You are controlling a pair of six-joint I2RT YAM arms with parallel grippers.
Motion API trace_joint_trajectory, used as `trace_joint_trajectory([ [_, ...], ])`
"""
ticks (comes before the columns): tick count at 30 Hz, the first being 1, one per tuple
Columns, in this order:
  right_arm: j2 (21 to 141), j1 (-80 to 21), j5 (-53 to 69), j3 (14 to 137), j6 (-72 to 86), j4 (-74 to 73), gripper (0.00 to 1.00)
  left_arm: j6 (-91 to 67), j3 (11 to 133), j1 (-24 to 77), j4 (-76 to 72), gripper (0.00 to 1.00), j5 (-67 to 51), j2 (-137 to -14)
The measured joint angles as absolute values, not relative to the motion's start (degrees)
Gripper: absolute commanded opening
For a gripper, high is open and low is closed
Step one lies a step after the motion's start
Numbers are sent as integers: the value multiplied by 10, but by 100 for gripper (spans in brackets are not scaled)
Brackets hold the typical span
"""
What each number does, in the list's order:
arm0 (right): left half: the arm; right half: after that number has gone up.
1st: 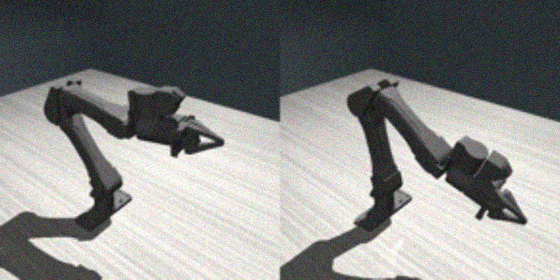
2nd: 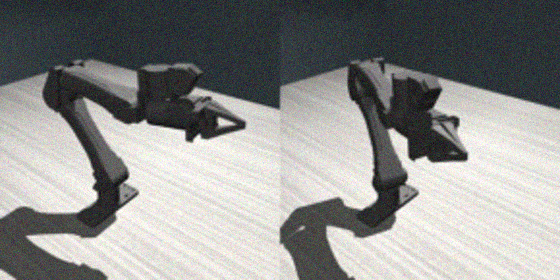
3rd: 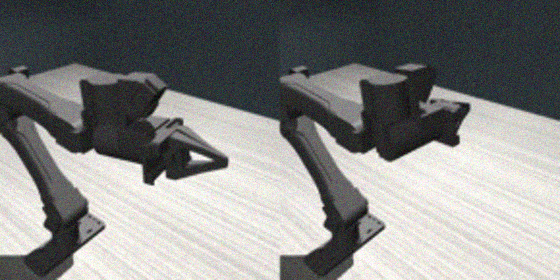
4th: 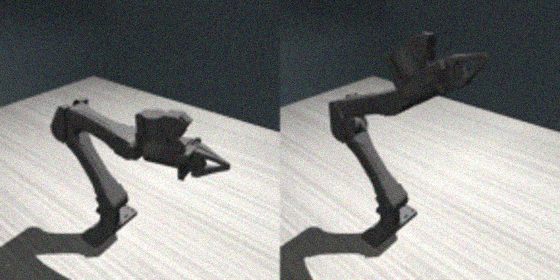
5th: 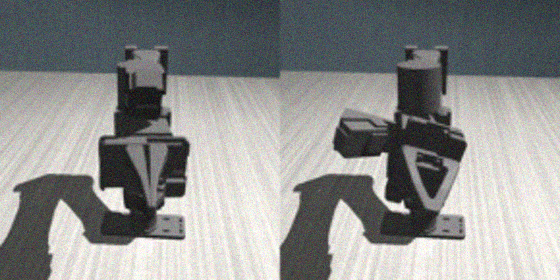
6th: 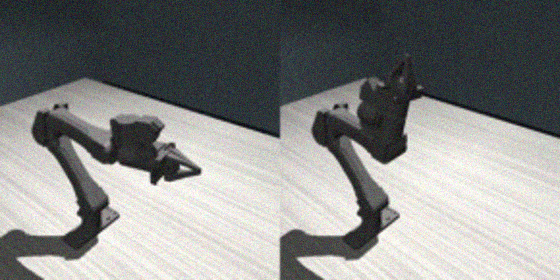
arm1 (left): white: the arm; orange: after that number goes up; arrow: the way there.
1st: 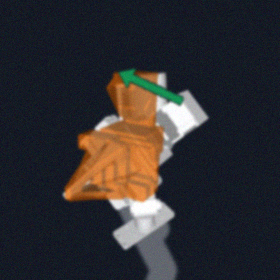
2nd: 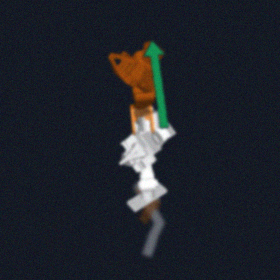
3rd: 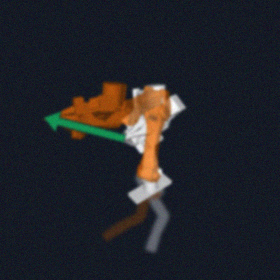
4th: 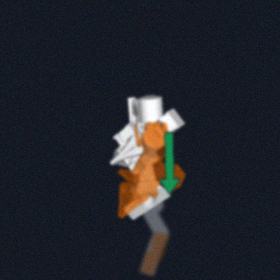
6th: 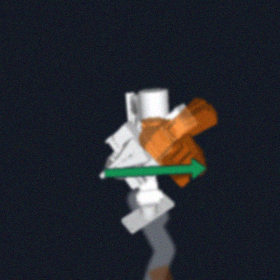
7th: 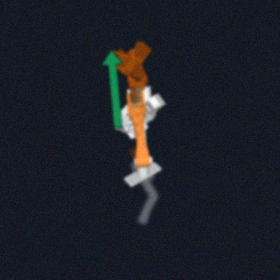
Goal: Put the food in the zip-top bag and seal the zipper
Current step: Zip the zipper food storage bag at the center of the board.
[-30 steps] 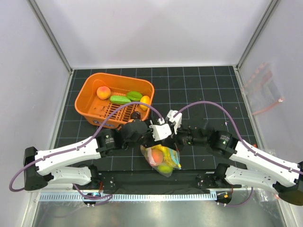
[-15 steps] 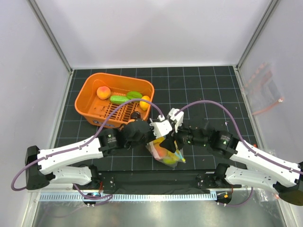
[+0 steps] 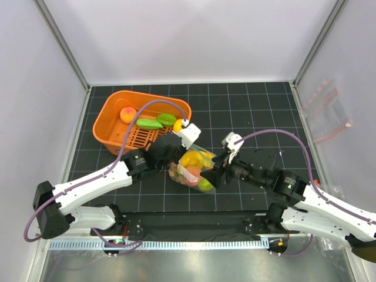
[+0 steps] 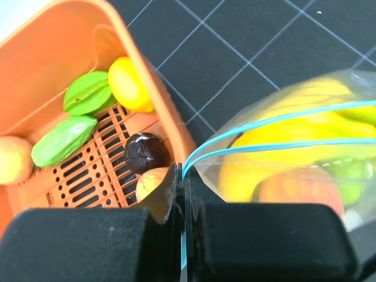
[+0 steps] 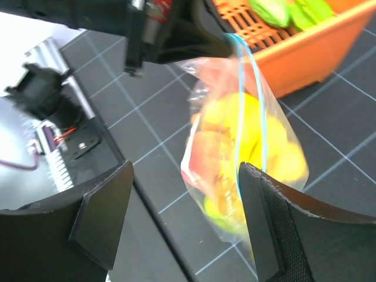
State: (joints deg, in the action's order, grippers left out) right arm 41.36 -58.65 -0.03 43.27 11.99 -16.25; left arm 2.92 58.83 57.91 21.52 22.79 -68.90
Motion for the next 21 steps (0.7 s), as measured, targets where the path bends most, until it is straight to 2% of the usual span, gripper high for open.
trace_joint_trajectory([
  [9, 377, -587, -51, 359, 142, -95, 77, 17, 565, 568, 190, 0, 241, -681],
  [15, 307, -587, -136, 327, 154, -86, 79, 17, 562, 567, 189, 0, 245, -674],
  [17, 285, -587, -165, 319, 155, -86, 73, 17, 560, 567, 189, 1, 244, -670],
  [19, 268, -587, -187, 312, 156, -86, 61, 17, 558, 566, 189, 0, 244, -667],
  [21, 258, -587, -213, 307, 159, -86, 60, 18, 556, 566, 188, 0, 244, -664],
])
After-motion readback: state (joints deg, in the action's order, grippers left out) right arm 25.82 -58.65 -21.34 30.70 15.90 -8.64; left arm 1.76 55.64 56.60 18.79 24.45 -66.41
